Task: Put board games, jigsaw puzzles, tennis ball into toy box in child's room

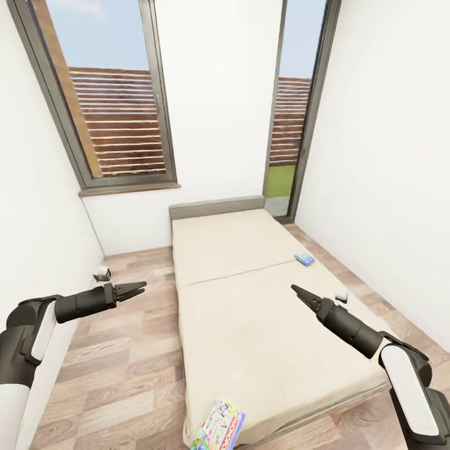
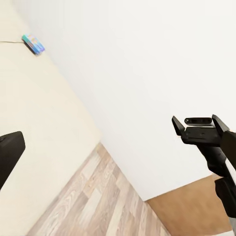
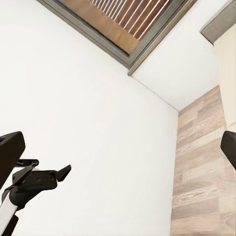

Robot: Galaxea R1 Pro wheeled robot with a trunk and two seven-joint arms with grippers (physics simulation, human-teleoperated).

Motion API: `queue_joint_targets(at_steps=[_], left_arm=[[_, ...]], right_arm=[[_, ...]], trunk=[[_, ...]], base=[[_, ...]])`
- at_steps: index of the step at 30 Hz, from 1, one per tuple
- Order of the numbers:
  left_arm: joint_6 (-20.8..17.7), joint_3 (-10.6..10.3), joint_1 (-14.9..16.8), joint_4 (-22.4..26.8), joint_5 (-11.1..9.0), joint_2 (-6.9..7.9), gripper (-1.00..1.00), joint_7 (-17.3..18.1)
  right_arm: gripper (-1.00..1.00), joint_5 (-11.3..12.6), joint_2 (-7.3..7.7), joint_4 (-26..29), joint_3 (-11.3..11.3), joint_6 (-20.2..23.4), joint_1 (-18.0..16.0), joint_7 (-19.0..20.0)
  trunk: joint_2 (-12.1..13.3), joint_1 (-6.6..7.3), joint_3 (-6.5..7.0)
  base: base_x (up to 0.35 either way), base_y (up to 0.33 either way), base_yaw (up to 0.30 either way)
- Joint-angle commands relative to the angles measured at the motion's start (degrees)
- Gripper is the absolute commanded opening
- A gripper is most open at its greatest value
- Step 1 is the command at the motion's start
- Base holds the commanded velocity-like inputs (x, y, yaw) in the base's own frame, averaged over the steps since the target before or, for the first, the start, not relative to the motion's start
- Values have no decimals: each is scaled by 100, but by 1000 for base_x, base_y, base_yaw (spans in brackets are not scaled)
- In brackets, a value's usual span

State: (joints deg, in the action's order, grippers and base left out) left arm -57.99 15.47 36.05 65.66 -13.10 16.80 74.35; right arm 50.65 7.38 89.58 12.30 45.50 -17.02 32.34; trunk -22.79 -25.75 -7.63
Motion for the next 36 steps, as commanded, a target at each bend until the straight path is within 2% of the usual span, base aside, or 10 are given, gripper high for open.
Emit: queue_joint_targets(at_steps=[1,8,36], left_arm=[[-45,0,7,0,-8,-1,100,9],[-45,0,7,0,-8,-1,100,9],[-45,0,7,9,-9,-1,100,24]], right_arm=[[100,15,1,1,9,38,-5,9],[100,15,1,-1,9,38,-4,9],[100,15,1,-2,9,38,-4,9]], trunk=[[-12,-3,-12],[-12,-3,-12],[-12,-3,-12]], base=[[0,-282,288],[0,-220,288],[-20,-79,288]])
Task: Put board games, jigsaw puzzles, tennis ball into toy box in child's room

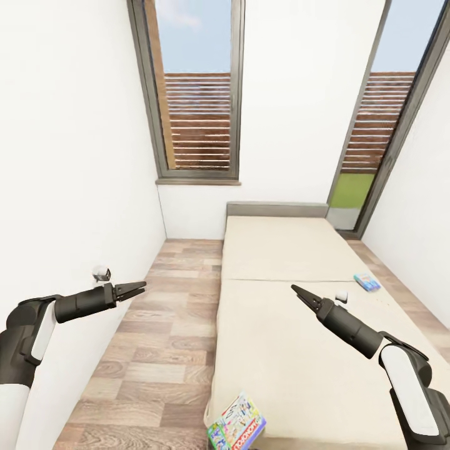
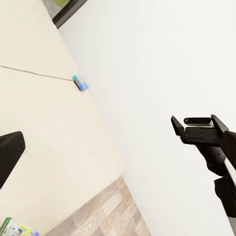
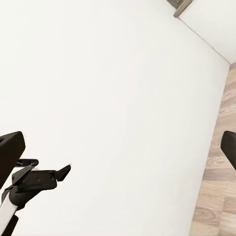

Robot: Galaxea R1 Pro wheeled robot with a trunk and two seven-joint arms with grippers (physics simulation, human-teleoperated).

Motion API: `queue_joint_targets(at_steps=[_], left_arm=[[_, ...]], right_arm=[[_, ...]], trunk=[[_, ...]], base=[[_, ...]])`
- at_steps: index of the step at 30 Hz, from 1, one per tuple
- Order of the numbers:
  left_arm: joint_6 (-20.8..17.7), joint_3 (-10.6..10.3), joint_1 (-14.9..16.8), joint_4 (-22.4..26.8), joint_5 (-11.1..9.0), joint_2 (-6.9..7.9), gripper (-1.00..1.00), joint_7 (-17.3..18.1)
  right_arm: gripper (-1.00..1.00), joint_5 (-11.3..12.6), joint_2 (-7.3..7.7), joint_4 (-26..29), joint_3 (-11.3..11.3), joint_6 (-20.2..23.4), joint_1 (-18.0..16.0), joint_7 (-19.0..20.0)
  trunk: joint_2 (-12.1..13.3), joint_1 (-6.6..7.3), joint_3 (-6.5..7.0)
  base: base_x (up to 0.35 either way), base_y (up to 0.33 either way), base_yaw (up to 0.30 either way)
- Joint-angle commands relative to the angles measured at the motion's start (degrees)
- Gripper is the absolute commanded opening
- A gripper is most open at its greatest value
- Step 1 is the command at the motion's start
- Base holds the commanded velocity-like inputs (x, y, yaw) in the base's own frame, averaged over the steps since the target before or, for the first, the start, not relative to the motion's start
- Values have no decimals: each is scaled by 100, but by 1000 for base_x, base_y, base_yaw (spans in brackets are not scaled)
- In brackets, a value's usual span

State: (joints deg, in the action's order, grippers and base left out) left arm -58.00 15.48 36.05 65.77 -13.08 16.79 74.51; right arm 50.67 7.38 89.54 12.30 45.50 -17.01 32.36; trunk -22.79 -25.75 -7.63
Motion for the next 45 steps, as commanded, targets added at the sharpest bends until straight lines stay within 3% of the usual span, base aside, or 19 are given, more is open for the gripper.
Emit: queue_joint_targets(at_steps=[1,11,45], left_arm=[[-45,-1,7,-2,-11,0,100,9],[-45,-1,7,-2,-13,0,100,11],[-45,-1,7,17,-12,1,100,19]], right_arm=[[100,13,0,2,9,38,-4,8],[100,13,0,2,9,38,-5,8],[100,20,0,2,9,45,-6,-8]], trunk=[[-12,-3,-12],[-12,-3,-12],[-12,-3,-32]], base=[[-6,-20,287],[-27,4,114],[-23,9,3]])
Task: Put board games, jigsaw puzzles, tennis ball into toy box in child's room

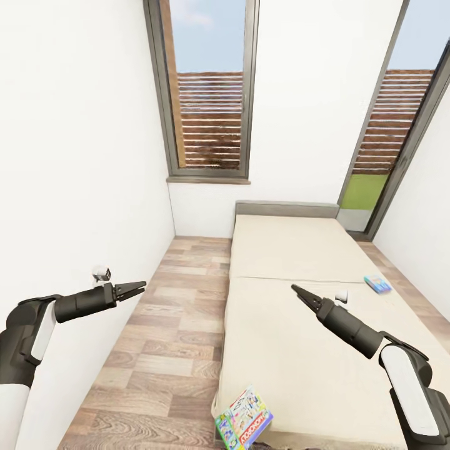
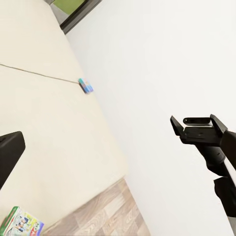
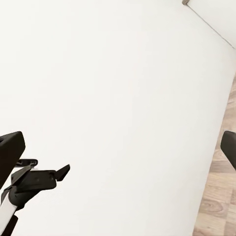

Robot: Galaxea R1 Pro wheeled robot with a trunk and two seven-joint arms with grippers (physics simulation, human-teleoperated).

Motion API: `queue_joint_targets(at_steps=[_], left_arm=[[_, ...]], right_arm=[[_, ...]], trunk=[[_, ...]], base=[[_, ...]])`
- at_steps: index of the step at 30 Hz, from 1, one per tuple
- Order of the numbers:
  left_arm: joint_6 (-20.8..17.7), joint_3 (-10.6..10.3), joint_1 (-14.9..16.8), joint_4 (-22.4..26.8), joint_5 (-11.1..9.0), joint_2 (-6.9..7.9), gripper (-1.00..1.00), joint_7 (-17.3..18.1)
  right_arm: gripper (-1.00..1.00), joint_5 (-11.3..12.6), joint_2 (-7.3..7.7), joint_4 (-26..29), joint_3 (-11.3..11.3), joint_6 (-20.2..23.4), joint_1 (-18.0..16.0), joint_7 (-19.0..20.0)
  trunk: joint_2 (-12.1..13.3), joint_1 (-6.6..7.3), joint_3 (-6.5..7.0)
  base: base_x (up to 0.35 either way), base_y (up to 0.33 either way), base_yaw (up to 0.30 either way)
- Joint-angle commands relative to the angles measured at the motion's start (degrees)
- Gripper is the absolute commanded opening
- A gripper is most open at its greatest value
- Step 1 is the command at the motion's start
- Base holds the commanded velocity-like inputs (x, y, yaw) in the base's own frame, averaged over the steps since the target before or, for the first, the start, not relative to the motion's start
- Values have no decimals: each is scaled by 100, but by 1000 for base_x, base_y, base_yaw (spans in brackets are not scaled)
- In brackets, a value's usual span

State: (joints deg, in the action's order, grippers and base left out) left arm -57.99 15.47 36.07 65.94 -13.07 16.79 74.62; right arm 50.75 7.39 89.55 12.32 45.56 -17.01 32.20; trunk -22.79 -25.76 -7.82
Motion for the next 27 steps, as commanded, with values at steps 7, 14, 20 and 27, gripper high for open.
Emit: queue_joint_targets(at_steps=[7,14,20,27], left_arm=[[-45,-1,5,6,-12,0,100,9],[-45,0,5,7,-11,2,100,9],[-45,-2,5,6,-14,8,100,9],[-45,-6,5,7,-14,7,100,9]], right_arm=[[100,14,0,1,8,62,-7,-1],[100,14,0,1,9,54,-9,1],[100,14,4,1,16,63,-8,-1],[100,21,2,-2,16,56,-8,-9]], trunk=[[-13,-2,-69],[-13,-2,-97],[-13,-2,-101],[-13,-2,-102]], base=[[-108,-53,0],[-62,-19,0],[-10,-3,0],[-1,0,0]])
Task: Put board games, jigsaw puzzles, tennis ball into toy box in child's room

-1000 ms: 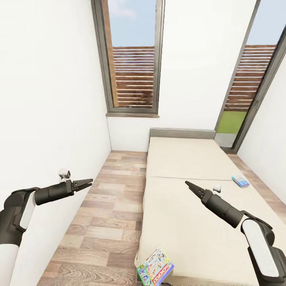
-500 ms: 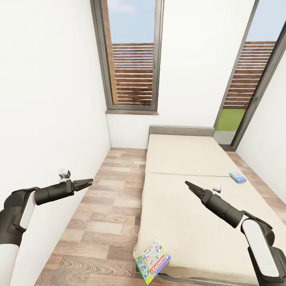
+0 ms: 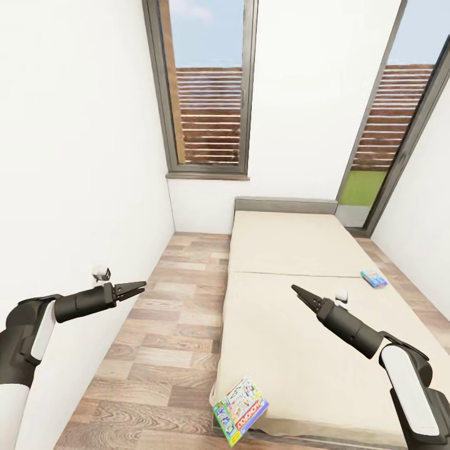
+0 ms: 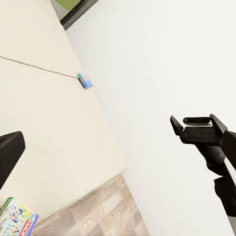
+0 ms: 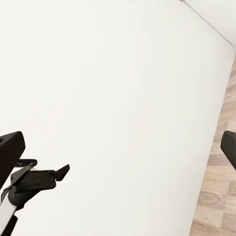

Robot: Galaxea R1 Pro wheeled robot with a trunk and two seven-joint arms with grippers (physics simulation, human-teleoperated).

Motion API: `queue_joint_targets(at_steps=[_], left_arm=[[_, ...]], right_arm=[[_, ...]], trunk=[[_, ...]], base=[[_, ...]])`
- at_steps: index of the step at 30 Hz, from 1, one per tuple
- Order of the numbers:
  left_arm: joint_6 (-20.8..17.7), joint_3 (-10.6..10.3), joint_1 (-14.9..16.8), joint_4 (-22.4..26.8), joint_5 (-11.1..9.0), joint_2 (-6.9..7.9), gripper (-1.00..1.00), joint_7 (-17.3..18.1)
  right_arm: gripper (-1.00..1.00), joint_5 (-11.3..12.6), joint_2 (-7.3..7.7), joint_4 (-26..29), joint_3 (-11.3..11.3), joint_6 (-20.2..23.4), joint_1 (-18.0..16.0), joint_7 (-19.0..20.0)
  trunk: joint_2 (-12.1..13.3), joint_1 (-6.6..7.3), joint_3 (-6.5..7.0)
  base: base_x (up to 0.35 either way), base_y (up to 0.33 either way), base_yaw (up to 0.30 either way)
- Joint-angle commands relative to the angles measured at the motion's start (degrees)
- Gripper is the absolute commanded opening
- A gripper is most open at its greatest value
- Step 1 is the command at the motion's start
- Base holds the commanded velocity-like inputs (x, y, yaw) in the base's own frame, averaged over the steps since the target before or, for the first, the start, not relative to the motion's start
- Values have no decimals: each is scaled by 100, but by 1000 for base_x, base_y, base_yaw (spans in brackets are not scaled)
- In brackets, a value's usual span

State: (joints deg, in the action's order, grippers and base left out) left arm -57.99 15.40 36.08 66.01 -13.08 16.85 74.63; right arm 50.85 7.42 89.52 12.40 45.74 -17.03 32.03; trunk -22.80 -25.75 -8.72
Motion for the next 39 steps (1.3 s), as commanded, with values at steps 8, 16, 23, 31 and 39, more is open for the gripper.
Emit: queue_joint_targets(at_steps=[8,16,23,31,39], left_arm=[[-45,1,5,0,-12,9,100,7],[-45,-1,5,0,-15,10,100,7],[-45,-8,5,-4,-19,-3,100,7],[-45,-128,5,-8,-19,-48,100,-13],[-45,-325,5,-6,-19,-71,100,-9]], right_arm=[[100,36,-3,-192,78,28,-6,-35],[100,66,2,-1636,587,65,-16,5],[100,130,-7,-2468,1042,71,-41,14],[100,170,-72,-2696,1368,70,-12,-16],[100,160,-80,-3294,1417,50,-5,37]], trunk=[[-12,-3,-12],[-12,-3,-12],[-12,-3,-12],[-12,-3,-12],[-12,-3,-12]], base=[[0,0,0],[0,0,0],[0,0,0],[0,0,0],[0,0,0]])
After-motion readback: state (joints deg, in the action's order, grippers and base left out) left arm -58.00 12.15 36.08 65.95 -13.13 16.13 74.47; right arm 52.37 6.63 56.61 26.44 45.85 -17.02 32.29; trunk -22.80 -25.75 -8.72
